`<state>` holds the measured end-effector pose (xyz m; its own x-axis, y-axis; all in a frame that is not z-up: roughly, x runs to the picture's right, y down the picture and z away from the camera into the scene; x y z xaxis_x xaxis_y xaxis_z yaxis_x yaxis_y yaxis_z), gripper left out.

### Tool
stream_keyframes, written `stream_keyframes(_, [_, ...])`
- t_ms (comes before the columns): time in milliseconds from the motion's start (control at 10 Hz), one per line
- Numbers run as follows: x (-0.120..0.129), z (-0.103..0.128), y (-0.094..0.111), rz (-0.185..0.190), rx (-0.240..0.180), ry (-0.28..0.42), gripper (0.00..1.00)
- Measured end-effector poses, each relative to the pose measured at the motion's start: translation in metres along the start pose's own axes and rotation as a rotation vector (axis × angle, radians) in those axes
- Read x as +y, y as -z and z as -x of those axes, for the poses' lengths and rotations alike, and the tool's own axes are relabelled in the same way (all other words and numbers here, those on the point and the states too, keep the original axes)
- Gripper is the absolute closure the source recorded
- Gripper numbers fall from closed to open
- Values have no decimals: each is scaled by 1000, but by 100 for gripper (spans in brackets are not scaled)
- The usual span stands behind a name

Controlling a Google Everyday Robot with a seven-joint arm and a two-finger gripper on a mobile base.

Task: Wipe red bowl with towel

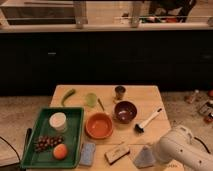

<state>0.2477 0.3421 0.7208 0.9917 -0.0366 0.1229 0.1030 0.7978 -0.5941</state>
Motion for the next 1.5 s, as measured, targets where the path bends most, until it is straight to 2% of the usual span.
stream_keyframes(300, [-7,-1,-5,2,-75,-3,20])
stream_keyframes(500, [-9,-7,-10,17,-131,-15,20])
stream_keyframes(700, [-10,-9,-16,28,-155,-20,20])
stream_keyframes(1100, [-5,-9,-26,53,-168,-18,22])
stream_keyframes(1400, [-2,-8,-31,62,-167,-22,50])
stream_keyframes(1500, [-3,-8,-29,60,-164,-21,63])
